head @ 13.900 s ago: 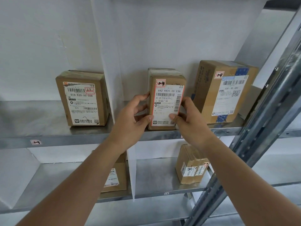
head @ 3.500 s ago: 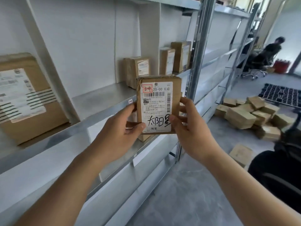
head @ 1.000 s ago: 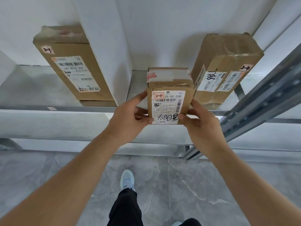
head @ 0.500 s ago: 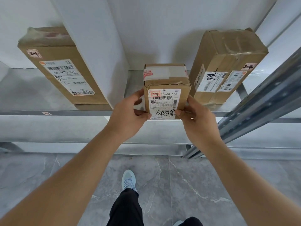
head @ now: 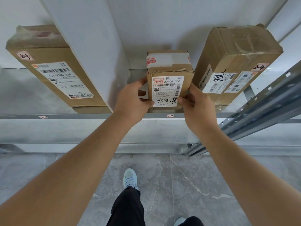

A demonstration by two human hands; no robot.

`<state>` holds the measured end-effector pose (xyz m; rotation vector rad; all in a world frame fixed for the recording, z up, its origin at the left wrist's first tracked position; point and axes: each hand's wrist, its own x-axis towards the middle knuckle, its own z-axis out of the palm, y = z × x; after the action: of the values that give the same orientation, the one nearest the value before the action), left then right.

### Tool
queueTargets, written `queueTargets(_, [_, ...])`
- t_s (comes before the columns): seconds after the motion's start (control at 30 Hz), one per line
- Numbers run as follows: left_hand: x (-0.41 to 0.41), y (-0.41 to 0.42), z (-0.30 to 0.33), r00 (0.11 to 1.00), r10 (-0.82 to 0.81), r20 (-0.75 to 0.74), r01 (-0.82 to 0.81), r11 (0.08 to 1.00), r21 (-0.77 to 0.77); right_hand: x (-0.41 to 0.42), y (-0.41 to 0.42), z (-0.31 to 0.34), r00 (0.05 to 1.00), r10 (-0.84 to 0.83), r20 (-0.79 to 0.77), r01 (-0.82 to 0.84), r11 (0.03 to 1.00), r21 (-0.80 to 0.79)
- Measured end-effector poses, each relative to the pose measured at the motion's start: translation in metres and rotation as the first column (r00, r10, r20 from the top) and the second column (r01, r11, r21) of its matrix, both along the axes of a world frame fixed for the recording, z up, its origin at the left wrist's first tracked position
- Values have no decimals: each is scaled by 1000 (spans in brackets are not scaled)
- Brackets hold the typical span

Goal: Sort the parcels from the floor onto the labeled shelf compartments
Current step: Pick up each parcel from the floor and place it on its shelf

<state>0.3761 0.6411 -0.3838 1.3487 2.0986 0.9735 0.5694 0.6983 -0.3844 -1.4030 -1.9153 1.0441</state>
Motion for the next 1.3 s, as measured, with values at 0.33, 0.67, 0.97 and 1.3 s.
queueTargets(0.33, [-7, 11, -2, 998, 4, 61, -4, 1000, -5, -12, 10, -8, 996, -80, -28, 80, 997, 16])
queueTargets(0.67, [-1, -3, 10, 998, 53, 40, -52, 998, -26, -14, 6, 6, 994, -70, 79, 71, 997, -10])
queueTargets(0.97, [28, -67, 61, 990, -1, -141, -17, 992, -124, 9, -46, 52, 979, 11, 202, 1, 998, -58])
queueTargets(1.3, [34, -184, 189, 953, 38, -301, -26, 999, 45, 3, -148, 197, 934, 293, 206, -332, 924, 189])
